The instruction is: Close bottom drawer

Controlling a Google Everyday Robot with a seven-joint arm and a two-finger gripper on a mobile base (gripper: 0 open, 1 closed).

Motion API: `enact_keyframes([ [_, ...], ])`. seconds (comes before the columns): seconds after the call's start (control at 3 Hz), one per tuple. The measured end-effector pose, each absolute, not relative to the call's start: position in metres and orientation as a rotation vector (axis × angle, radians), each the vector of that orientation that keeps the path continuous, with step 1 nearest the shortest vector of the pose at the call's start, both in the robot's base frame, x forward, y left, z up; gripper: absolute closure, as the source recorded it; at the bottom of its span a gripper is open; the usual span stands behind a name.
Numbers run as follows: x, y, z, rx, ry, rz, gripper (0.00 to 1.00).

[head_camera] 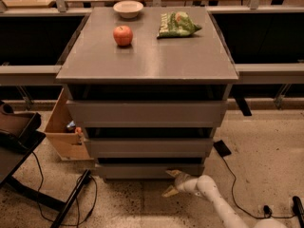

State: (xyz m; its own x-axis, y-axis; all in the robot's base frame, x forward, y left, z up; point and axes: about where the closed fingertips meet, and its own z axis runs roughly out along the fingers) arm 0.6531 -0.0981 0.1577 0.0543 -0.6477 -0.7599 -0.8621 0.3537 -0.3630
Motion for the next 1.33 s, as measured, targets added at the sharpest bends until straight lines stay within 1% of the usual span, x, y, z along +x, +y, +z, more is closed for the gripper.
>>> enact_keyframes([
  [0.33,0.653,-0.098,0.158,-1.367,1.664,0.282,0.0],
  [0.67,0.653,-0.098,0.158,-1.367,1.664,0.282,0.2],
  [1.0,0.649,-0.098,0.158,-1.367,1.664,0.282,0.44],
  [1.33,0.635,-0.115,0.165,-1.413,1.704,0.215,0.75],
])
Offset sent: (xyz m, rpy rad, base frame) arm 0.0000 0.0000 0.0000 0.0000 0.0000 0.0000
